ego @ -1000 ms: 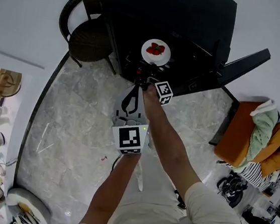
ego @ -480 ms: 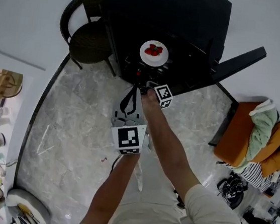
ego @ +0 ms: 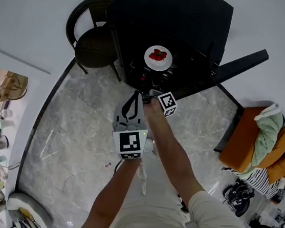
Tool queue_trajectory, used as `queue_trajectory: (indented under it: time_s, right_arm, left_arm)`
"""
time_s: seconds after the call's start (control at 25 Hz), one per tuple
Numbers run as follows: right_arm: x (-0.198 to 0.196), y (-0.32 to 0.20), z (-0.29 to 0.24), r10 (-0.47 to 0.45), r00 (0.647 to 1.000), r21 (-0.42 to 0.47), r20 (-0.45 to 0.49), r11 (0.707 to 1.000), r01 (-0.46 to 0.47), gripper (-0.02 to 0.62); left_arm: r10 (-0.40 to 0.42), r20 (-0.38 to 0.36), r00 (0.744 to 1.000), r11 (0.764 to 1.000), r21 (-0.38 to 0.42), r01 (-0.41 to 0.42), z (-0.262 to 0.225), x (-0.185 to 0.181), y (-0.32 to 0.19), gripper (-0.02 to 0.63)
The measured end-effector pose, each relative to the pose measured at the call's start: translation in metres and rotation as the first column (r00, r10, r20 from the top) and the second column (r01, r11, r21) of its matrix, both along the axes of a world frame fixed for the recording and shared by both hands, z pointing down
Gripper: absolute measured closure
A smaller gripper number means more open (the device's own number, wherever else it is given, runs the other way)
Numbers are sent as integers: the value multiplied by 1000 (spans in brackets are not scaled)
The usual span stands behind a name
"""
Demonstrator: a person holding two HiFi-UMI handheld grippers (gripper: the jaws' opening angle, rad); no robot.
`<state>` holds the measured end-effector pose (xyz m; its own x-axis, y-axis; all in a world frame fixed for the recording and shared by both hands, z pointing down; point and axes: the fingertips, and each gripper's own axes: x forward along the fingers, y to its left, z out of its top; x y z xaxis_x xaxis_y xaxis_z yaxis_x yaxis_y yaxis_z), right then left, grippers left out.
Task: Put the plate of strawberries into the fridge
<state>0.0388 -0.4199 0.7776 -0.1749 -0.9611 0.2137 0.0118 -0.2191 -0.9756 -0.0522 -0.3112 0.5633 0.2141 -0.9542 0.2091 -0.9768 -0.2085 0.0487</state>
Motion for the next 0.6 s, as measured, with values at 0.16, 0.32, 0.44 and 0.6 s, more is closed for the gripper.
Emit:
queue_trajectory:
  time_s: [0.16,0.32,0.44,0.6]
  right_arm:
    - [-1,4,-16,-18,1000,22,-2,1000,18,583]
    - [-3,8,-23,-31,1000,63,4,998,30,583]
    - [-8,14,-37,-38,999,71,22,997,36,583]
    - [-13,26,-63,-60,998,85,32,995,57,583]
  left_arm:
    - [-3,11,1000,1000,1,3,-6,0,2,603]
    - [-7,19,1000,1000,2,7,-16,0,4,603]
    - [-1,37,999,1000,8,0,-27,1,6,603]
    - [36,88,996,999,13,-37,-42,7,13,603]
